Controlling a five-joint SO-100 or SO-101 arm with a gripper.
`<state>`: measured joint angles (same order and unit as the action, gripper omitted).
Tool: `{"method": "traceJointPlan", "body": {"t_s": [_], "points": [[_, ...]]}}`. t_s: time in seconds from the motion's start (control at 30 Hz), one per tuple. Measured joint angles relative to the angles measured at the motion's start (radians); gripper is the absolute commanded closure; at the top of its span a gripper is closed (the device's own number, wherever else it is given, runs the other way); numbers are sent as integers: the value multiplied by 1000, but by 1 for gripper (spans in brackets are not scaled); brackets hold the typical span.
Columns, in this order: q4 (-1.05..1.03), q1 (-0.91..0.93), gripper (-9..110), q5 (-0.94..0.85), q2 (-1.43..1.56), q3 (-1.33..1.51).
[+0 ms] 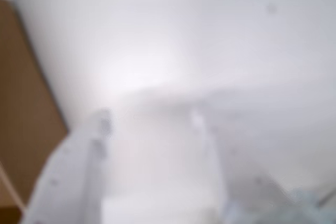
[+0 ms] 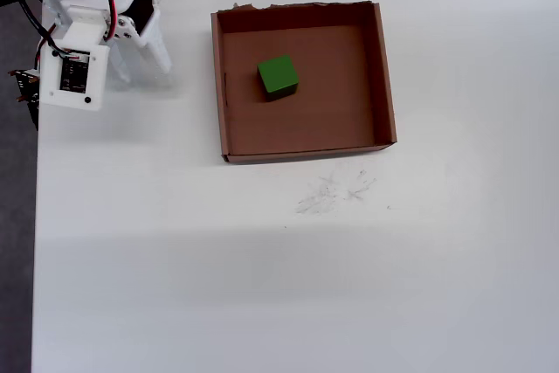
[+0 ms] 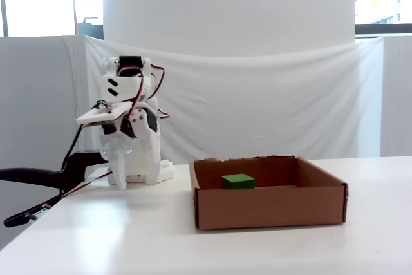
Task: Grasp a green cube and put it in a box.
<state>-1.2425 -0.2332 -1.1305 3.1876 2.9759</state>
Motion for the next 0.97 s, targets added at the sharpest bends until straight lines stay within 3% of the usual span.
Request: {"method": "traceJointPlan", "body": {"t_s": [0.97], "points": [[0, 0, 80, 12, 0, 0]]}}
